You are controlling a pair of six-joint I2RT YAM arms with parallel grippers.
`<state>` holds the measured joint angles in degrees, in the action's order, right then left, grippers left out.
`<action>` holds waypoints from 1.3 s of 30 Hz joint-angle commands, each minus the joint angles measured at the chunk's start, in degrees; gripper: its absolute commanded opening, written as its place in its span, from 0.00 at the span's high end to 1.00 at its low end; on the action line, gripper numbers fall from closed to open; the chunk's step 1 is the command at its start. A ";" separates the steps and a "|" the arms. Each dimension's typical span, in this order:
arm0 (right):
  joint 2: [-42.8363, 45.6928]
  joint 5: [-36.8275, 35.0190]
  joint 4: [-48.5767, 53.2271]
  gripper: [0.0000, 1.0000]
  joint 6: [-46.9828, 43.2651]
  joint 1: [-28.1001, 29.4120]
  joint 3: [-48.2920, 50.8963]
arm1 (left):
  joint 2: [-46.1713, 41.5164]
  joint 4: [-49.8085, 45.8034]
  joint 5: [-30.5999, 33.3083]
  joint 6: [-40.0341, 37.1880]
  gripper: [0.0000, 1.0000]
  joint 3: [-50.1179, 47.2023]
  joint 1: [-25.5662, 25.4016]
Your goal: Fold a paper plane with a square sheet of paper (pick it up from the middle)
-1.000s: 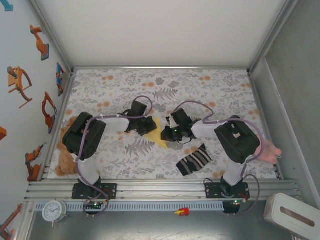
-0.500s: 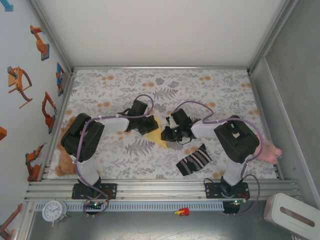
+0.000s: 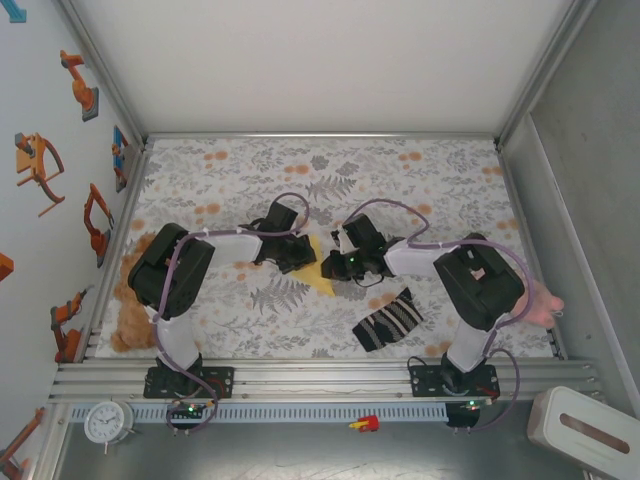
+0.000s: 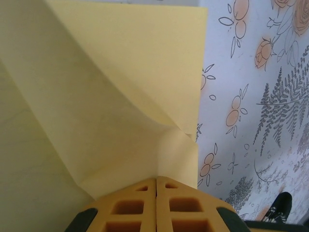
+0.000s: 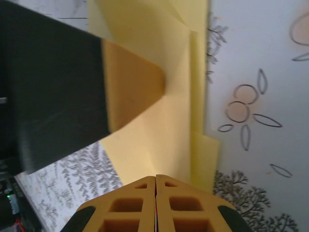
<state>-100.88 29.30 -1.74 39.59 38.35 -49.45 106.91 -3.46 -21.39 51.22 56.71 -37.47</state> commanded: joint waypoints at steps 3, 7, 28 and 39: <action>-0.84 1.98 1.74 0.93 -2.15 1.09 -2.91 | 3.05 -6.89 2.68 0.44 0.92 1.62 -0.06; -2.77 1.24 2.76 0.94 -1.80 1.39 -3.24 | 3.79 -9.69 3.62 0.95 0.92 2.71 -0.13; 4.35 -1.70 12.37 0.95 -4.10 1.47 -0.32 | 7.34 -20.88 8.65 1.13 0.92 6.62 -0.14; 5.06 -1.21 13.27 0.95 -4.27 1.47 2.07 | 7.73 -21.44 8.83 0.92 0.92 6.84 -0.13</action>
<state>-97.47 28.45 9.78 36.16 39.57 -48.16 110.56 -16.38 -19.11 52.07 65.52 -37.85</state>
